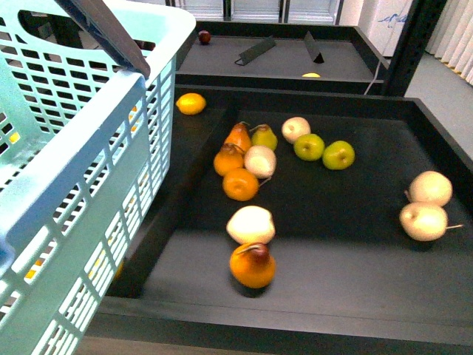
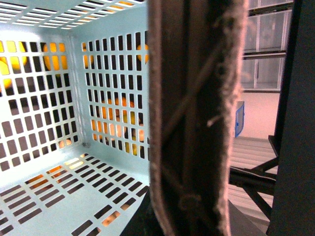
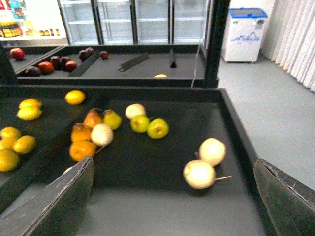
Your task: Pick lemon and mango into basket
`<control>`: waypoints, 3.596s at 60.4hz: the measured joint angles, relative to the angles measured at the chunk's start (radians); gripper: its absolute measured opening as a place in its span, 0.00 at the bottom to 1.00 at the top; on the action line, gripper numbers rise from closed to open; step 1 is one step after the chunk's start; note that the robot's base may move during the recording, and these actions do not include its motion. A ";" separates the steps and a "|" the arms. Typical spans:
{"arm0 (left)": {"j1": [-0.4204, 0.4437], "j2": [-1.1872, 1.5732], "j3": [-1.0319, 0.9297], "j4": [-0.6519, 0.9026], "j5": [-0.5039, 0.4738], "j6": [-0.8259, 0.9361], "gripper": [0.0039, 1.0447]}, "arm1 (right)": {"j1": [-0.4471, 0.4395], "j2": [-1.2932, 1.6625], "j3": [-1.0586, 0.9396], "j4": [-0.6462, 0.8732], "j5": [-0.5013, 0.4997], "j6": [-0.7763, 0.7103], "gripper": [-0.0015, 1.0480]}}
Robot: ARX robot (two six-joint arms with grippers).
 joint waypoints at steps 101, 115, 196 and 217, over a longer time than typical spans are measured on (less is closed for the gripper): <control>0.001 0.000 0.002 0.000 0.001 0.003 0.05 | 0.000 0.001 0.000 0.000 -0.006 0.000 0.92; 0.012 -0.001 0.002 0.000 -0.032 0.022 0.05 | -0.001 0.000 0.000 0.000 -0.007 0.000 0.92; -0.533 0.922 0.929 -0.166 0.175 0.467 0.05 | -0.001 0.000 0.000 0.000 -0.001 0.000 0.92; -0.534 0.922 0.930 -0.165 0.188 0.464 0.05 | -0.201 0.625 0.169 0.261 0.060 0.386 0.92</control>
